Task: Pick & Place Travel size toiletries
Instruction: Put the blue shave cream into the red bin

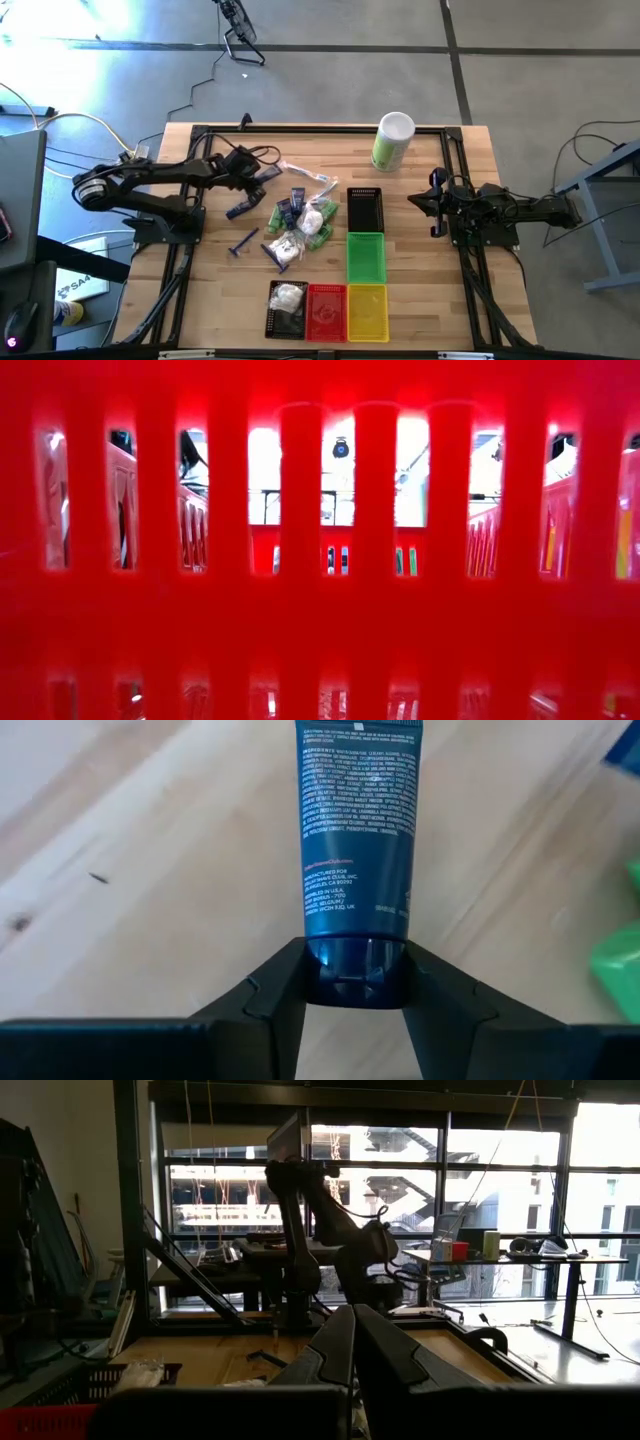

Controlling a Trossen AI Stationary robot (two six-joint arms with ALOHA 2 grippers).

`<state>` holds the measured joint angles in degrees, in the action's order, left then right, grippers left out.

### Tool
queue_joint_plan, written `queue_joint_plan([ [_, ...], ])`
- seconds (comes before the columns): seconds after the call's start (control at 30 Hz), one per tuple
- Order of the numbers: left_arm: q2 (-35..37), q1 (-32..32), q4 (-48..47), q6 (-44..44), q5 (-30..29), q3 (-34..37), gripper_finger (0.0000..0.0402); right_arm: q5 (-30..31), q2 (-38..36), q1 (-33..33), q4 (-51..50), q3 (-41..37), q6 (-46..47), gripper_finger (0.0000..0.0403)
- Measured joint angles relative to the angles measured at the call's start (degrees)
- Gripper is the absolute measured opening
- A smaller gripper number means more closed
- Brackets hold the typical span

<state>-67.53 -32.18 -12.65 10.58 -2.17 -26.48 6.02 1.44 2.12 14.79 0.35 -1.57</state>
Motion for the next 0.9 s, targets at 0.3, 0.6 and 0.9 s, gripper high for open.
queue_joint_plan([
  [0.3, 11.0, 0.0, -1.3, 0.1, 0.6, 0.0, 0.0135, 0.0, 0.0, 0.0, 0.4, 0.0, -1.0, 0.0002],
  [0.6, 19.0, 4.2, -0.1, 0.1, -0.6, -0.1, 0.0135, -0.1, 0.0, 0.0, 0.9, 0.0, -5.9, 0.0002],
  [0.9, 18.2, 18.5, 4.8, -2.1, -17.2, -0.1, 0.0135, -0.1, 0.0, 0.0, 3.1, 0.0, 0.8, 0.0002],
])
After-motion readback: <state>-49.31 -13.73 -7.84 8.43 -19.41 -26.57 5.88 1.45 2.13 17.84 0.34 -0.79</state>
